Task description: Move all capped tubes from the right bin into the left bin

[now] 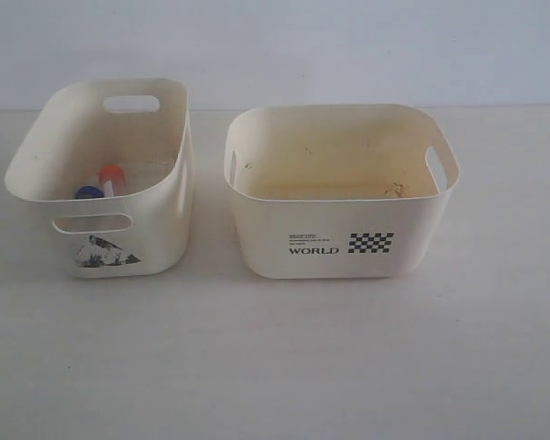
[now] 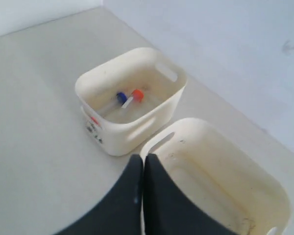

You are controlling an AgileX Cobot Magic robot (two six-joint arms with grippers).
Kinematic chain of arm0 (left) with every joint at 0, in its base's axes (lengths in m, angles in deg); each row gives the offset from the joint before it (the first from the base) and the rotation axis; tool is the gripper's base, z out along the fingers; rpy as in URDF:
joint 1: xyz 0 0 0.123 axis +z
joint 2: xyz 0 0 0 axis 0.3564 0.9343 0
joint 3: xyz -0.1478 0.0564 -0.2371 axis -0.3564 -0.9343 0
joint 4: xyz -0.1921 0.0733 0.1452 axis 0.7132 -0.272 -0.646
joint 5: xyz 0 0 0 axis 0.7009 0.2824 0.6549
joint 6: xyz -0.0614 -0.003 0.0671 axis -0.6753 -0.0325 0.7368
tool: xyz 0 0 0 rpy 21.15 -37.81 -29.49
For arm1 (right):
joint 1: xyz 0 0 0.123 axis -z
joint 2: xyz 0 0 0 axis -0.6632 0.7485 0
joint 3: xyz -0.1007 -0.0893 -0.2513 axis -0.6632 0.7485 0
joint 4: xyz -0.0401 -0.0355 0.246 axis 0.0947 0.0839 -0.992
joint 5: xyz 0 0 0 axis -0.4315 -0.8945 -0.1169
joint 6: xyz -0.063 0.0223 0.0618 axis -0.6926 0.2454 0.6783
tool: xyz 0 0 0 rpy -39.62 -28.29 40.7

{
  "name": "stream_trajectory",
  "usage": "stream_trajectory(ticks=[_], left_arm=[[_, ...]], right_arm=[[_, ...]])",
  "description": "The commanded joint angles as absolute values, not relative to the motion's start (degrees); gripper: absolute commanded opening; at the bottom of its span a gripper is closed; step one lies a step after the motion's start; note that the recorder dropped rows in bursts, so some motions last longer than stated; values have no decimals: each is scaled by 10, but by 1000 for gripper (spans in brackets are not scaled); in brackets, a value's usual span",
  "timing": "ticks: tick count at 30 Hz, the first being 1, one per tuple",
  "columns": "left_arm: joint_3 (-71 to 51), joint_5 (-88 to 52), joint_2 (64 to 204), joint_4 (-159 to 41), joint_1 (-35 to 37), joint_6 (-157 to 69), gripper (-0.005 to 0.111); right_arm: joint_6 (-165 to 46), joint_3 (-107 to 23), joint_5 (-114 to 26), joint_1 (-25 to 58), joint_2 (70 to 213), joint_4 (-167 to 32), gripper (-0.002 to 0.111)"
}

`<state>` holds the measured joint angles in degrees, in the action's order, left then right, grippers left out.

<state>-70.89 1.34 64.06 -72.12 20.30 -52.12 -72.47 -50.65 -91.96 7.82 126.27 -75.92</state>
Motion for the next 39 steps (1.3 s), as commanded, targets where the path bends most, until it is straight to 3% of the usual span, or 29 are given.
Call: stream_trajectory(ticks=[1,12,22,27,39], left_arm=[[-707,10,641,-722,203,-527,4],[-707,10,641,-722,203,-527,4],[-707,10,641,-722,203,-527,4],[-707,10,641,-722,203,-527,4],[-707,10,641,-722,203,-527,4]], right_arm=[[-717,-443,-831,144,1175,-731,0],[-728,-104,-620,312,915,-734,0],[-704,157,-559,337,748,-733,0],[-684,227,-559,338,696,-733,0],[-639,227,-623,404,696,-732,0]])
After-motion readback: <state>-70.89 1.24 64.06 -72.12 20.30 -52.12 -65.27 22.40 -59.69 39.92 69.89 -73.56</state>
